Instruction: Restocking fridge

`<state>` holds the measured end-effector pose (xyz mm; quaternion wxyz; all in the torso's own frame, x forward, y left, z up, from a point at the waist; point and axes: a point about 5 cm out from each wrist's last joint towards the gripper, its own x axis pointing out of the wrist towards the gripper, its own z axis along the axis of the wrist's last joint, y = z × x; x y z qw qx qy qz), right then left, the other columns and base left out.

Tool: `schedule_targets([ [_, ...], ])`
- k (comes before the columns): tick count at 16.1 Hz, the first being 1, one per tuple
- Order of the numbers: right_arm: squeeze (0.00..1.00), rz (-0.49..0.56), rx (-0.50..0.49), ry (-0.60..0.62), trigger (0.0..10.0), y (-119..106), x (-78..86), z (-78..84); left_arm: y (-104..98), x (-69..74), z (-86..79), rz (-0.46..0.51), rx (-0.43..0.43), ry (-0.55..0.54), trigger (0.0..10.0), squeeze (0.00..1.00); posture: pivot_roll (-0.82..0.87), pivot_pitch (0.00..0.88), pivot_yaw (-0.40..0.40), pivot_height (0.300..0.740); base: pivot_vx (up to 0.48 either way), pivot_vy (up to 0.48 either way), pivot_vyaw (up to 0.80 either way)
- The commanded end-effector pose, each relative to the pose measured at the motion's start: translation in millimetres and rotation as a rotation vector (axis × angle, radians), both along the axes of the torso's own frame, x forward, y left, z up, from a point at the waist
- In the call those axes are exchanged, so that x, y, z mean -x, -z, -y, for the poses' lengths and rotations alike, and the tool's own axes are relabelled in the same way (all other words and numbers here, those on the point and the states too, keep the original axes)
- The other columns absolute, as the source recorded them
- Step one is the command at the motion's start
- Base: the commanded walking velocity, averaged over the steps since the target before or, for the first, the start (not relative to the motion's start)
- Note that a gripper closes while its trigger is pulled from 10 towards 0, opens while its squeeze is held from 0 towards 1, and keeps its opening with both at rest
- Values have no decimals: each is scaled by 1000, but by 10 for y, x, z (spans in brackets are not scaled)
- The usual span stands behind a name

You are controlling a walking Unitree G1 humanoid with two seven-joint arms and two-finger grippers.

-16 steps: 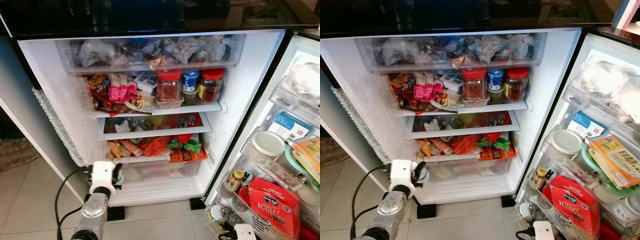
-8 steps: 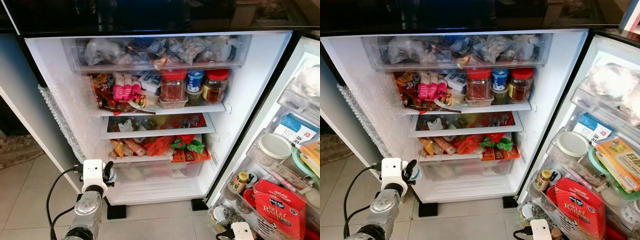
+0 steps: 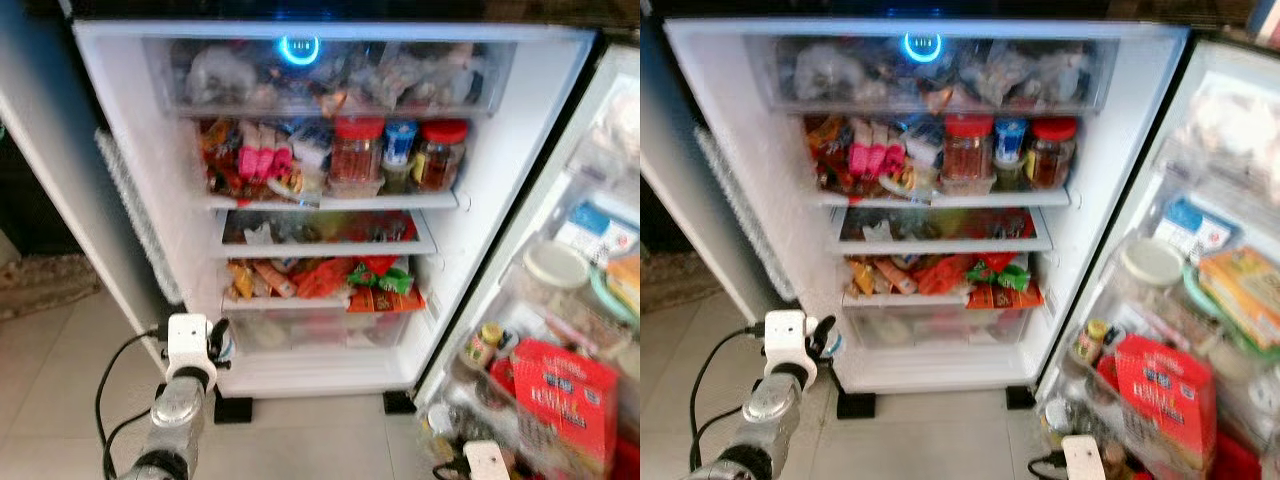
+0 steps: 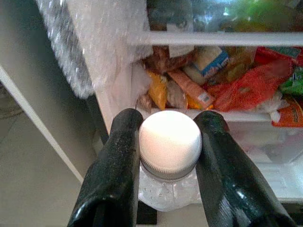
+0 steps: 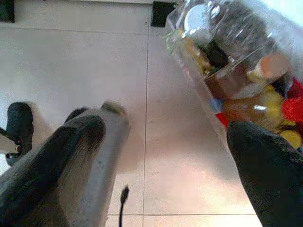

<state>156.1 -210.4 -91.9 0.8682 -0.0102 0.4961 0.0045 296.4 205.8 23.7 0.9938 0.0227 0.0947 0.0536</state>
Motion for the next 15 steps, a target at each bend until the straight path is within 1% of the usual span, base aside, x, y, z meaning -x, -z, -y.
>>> schedule_targets([
  [1,0,-3,5,1,10000,1,9,18,15,-1,-7,-17,19,-5,10000,0,40,0,-50,651,0,0,0],
  [3,0,-2,10,-1,10000,1,12,22,16,-9,-5,-27,18,-2,10000,0,37,0,-52,651,0,0,0],
  [13,0,9,-3,10,10000,6,30,16,-56,-70,-16,-4,10,12,10000,0,29,0,-45,651,0,0,0],
  [14,0,11,-6,11,10000,5,29,14,-71,-76,-19,4,-12,19,10000,0,29,0,-45,651,240,0,0],
  [15,0,12,-9,12,10000,4,27,12,-85,-85,-23,10,-16,19,10000,0,30,0,-45,651,255,0,0],
])
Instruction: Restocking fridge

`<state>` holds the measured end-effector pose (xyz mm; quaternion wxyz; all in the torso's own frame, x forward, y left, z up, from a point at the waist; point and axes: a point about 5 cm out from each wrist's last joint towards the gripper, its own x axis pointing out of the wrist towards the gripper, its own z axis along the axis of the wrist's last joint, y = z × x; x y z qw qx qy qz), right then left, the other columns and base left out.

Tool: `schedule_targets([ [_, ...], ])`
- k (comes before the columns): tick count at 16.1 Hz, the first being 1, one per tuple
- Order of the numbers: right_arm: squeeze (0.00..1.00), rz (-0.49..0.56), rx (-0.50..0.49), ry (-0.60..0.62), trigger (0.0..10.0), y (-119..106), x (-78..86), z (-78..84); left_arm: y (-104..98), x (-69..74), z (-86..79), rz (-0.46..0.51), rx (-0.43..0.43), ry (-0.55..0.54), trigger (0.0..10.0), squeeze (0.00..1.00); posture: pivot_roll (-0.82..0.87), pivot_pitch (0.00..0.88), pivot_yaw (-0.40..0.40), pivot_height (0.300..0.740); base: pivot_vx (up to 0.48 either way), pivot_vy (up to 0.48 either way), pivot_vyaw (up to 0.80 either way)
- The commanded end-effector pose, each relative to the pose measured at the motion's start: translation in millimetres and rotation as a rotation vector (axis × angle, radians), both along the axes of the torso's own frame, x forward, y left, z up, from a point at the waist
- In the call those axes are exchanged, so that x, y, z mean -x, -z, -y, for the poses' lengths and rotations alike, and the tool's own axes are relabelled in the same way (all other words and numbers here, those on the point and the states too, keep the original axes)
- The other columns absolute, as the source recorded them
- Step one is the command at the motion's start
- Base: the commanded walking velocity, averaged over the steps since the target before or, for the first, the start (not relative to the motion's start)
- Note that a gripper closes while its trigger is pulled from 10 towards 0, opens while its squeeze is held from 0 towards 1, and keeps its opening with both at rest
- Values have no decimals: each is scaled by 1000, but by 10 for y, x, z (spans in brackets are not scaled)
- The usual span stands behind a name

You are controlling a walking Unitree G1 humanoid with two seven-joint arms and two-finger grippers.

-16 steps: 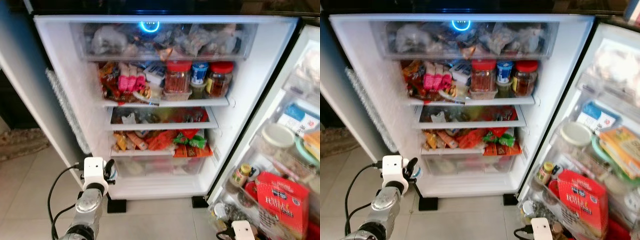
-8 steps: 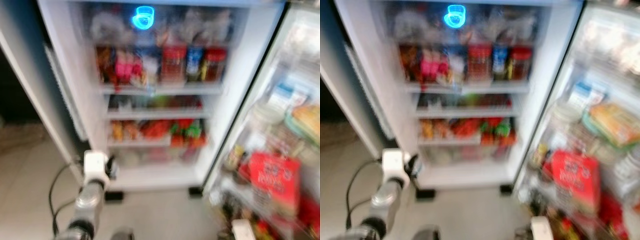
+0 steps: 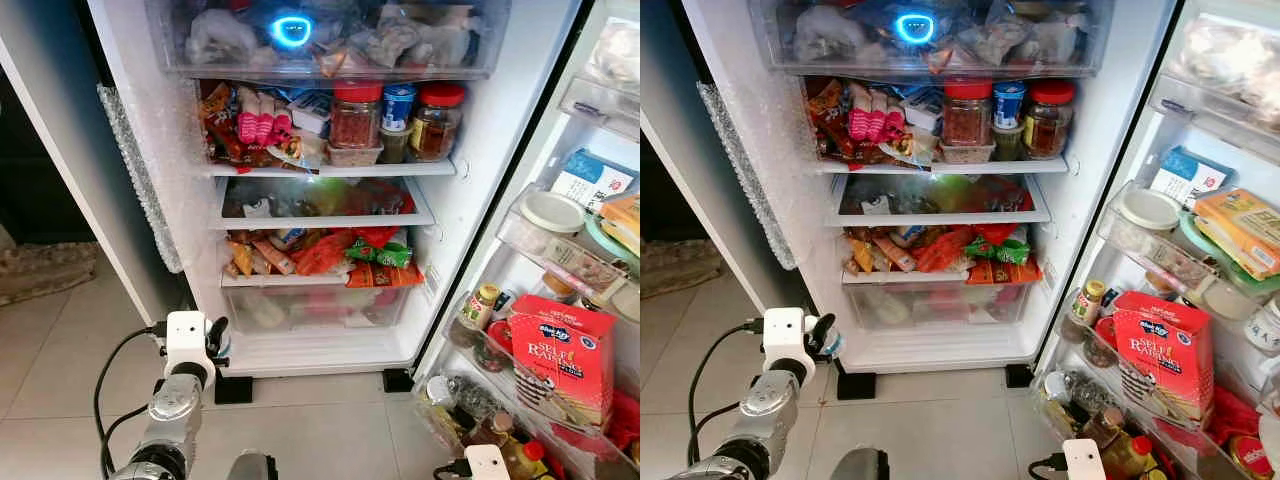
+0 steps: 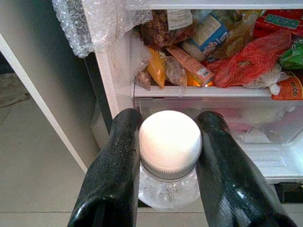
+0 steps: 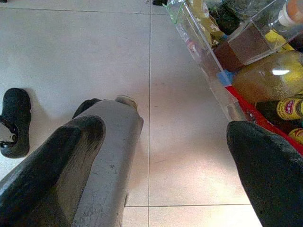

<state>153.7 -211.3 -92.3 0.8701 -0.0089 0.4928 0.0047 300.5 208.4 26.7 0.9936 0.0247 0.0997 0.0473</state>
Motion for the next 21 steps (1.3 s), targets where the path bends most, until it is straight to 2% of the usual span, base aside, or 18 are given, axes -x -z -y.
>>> schedule_targets([
  [1,0,4,-7,10,10000,0,2,2,-59,-48,2,22,-13,5,10000,0,29,0,-45,651,259,0,0],
  [21,0,-1,8,12,10000,-7,-17,16,-159,-129,25,52,-48,59,10000,0,51,0,-53,651,294,0,0],
])
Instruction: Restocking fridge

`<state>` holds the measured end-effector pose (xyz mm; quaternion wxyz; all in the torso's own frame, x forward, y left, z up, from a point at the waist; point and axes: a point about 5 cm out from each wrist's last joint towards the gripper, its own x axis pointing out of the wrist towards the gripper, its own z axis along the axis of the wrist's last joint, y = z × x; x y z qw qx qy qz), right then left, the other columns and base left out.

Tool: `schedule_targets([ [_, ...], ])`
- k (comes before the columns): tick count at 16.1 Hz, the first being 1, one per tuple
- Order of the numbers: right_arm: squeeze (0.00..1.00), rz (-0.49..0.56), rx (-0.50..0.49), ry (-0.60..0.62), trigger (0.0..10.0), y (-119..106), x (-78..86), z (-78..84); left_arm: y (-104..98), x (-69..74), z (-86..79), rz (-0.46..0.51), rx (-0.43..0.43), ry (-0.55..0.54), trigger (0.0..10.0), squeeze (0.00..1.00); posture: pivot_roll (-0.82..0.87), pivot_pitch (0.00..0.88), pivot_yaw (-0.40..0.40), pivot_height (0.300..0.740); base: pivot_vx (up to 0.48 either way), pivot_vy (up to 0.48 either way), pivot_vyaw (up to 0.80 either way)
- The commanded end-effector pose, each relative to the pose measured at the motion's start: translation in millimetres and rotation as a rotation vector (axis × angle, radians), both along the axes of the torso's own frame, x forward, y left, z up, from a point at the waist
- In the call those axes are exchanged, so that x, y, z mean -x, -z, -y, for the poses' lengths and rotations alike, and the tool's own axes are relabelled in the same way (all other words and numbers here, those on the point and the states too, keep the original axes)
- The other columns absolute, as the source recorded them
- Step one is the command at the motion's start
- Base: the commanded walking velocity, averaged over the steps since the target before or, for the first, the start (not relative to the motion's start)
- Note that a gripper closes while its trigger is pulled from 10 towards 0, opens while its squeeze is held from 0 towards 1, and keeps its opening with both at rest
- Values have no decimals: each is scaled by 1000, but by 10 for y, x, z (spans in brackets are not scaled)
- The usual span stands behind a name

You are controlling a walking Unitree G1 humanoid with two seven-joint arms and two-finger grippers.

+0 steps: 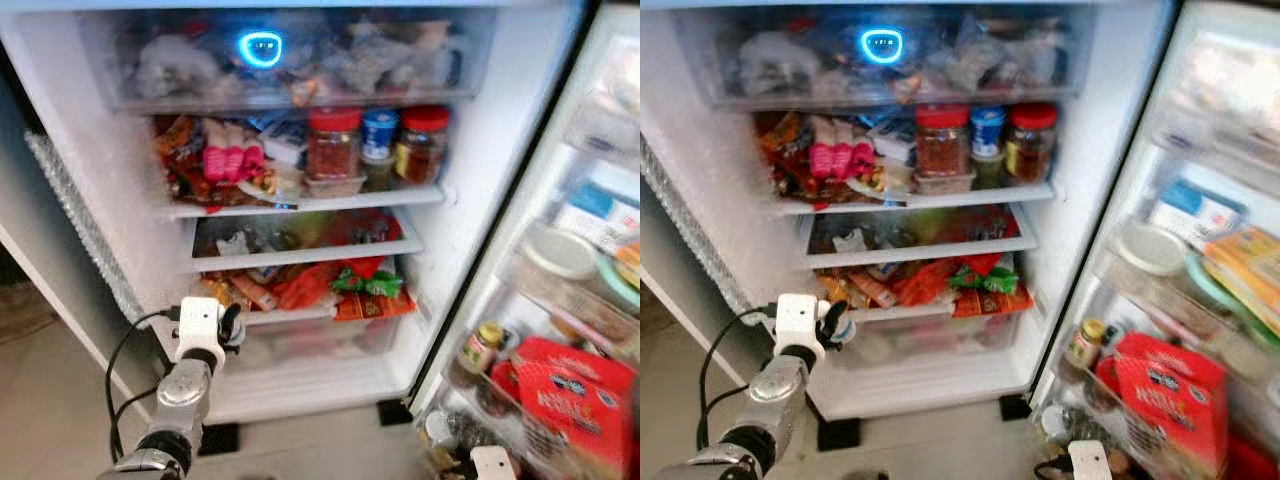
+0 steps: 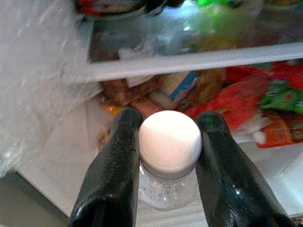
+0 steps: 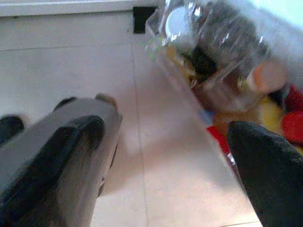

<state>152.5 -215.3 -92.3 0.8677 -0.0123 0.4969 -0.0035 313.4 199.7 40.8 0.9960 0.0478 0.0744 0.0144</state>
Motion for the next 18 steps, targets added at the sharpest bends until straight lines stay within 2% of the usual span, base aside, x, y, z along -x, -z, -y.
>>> schedule_targets([
  [1,0,7,-4,0,10000,-7,-29,-24,-31,-7,-58,12,-12,-6,10000,0,51,0,-53,651,315,0,0],
  [7,0,12,-16,-4,10000,-8,-31,-33,-128,-86,-8,44,-6,41,10000,0,49,0,-51,651,319,0,0],
  [9,0,10,-17,-6,10000,-6,-25,-32,-190,-123,51,72,-62,97,10000,0,45,0,-49,651,328,0,0],
  [14,0,15,-28,-8,10000,-2,-17,-45,-218,-135,83,88,-79,123,10000,0,38,0,-42,651,325,0,0],
  [17,0,14,-36,-9,10000,1,-11,-53,-266,-143,101,115,-154,170,10000,0,35,0,-35,651,0,0,0],
  [18,0,12,-38,-11,10000,4,-5,-56,-295,-148,107,125,-220,220,10000,0,36,0,-32,651,0,0,0],
])
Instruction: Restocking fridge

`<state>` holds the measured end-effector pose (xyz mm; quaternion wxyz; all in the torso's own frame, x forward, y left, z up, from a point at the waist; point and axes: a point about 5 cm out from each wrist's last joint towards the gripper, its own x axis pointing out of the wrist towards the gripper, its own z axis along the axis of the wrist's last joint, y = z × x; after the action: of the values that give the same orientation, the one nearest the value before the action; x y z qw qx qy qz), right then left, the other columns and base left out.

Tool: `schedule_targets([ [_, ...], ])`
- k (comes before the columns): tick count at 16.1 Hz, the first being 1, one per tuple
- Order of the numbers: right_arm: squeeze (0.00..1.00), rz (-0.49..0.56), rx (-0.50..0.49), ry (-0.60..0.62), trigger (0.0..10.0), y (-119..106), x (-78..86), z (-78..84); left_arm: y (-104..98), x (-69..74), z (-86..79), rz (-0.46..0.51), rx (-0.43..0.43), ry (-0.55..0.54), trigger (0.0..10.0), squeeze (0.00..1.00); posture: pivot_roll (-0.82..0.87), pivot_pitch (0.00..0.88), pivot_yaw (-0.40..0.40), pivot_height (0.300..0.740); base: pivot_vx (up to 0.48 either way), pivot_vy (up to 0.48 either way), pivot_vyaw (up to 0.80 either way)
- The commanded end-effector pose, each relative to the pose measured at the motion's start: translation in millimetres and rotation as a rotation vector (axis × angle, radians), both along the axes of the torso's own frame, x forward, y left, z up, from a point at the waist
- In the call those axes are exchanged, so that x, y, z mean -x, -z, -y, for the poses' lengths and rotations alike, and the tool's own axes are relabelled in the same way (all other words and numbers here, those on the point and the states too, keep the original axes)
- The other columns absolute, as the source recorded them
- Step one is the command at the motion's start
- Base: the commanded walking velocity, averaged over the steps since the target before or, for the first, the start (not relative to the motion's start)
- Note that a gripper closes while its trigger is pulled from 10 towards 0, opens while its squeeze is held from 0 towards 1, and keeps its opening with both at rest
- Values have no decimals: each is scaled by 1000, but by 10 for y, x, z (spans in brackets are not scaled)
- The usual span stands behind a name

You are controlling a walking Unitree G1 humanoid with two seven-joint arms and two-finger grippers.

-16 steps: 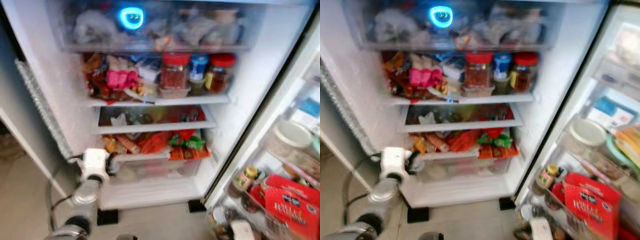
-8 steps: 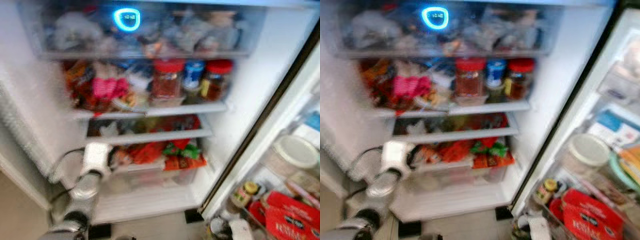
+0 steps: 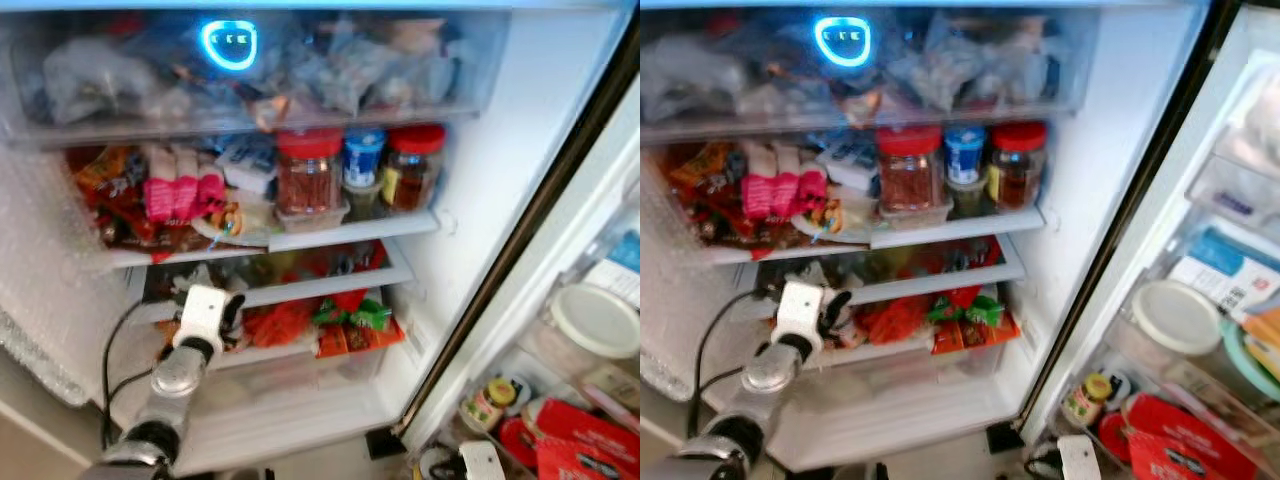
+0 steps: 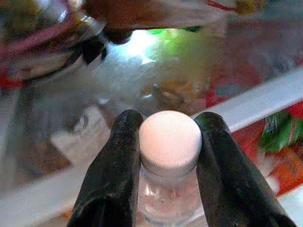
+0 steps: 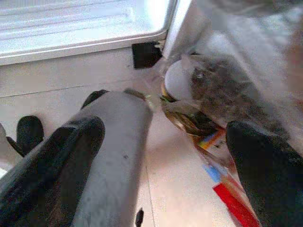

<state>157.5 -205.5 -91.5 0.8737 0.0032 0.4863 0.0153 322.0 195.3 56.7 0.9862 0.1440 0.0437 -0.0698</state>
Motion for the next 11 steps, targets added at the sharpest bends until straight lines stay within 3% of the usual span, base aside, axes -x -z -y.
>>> schedule_targets([
  [1,0,-14,5,4,10000,12,46,39,-147,-73,71,61,-52,79,10000,0,35,0,-32,651,0,0,0],
  [2,0,-16,0,0,10000,13,47,34,-157,-84,74,49,-66,108,10000,0,35,0,-33,651,0,0,0],
  [5,0,-18,-10,-4,10000,15,50,24,-177,-82,177,-14,-212,347,10000,0,34,0,-30,651,0,0,0],
  [7,0,-20,-20,-5,10000,17,54,17,-175,-57,241,-64,-401,526,10000,0,31,0,-28,651,0,0,0],
  [9,0,-22,-32,-10,10000,18,56,10,-243,-86,257,-75,-496,582,10000,0,31,0,-28,651,0,0,0],
  [11,0,-23,-37,-14,10000,18,57,6,-340,-122,261,-64,-645,628,10000,0,27,0,-27,651,0,0,0],
])
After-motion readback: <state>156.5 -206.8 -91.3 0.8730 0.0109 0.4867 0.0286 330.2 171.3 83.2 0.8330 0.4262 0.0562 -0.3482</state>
